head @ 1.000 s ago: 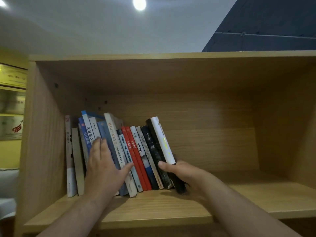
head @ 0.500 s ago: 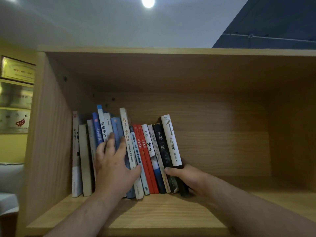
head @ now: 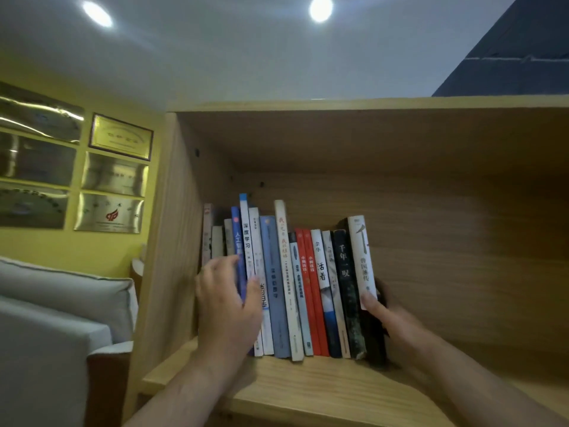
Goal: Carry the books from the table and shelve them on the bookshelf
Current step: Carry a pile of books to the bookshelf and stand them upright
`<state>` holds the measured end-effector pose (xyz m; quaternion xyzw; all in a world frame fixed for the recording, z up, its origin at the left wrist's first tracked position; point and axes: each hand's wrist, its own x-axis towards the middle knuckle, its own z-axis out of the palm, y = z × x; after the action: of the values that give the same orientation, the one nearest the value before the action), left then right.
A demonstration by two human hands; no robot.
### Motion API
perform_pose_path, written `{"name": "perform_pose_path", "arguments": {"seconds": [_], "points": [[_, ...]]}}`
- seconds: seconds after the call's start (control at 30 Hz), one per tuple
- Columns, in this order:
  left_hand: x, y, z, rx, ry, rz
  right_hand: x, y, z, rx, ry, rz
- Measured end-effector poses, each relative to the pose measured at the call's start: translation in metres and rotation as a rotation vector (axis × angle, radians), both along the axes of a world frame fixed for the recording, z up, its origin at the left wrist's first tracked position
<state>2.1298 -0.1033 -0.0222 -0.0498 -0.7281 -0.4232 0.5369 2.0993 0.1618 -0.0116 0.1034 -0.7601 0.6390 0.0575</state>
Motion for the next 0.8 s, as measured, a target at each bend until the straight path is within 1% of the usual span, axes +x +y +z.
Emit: {"name": "perform_pose_path", "arguments": {"seconds": [0.07, 0.1, 0.2, 0.23, 0.27, 0.3, 0.37, 0.43, 0.5, 0.67, 0.8], "points": [[-0.004, -0.017, 0.005, 0.239, -0.124, -0.061, -0.001, -0.002, 0.001, -0.05, 0.067, -0.049], [-0.006, -0.021, 0.006, 0.282, -0.189, -0.081, 0.001, -0.004, 0.002, -0.029, 0.161, -0.123], [-0.005, -0.019, 0.004, 0.168, -0.283, 0.023, 0.01, -0.012, 0.006, 0.25, 0.496, -0.431], [-0.003, -0.016, 0.002, 0.128, -0.3, 0.068, 0.012, -0.013, 0.007, 0.301, 0.548, -0.489], [-0.005, -0.015, -0.001, 0.089, -0.319, 0.094, 0.011, -0.012, 0.006, 0.33, 0.561, -0.49], [-0.008, -0.016, -0.004, 0.09, -0.347, 0.085, 0.011, -0.013, 0.004, 0.333, 0.553, -0.463], [-0.013, -0.017, -0.006, 0.147, -0.401, 0.019, 0.012, -0.015, 0.0, 0.302, 0.433, -0.38], [-0.015, -0.014, -0.006, 0.166, -0.412, -0.036, 0.009, -0.016, -0.003, 0.346, 0.35, -0.32], [-0.015, -0.012, -0.004, 0.179, -0.424, -0.066, 0.007, -0.018, -0.006, 0.432, 0.321, -0.272], [-0.024, -0.023, 0.007, 0.197, -0.477, -0.093, 0.005, -0.018, -0.008, 0.427, 0.242, -0.161], [-0.019, -0.03, 0.007, 0.207, -0.43, -0.146, 0.0, -0.013, -0.01, 0.426, 0.2, -0.151]]}}
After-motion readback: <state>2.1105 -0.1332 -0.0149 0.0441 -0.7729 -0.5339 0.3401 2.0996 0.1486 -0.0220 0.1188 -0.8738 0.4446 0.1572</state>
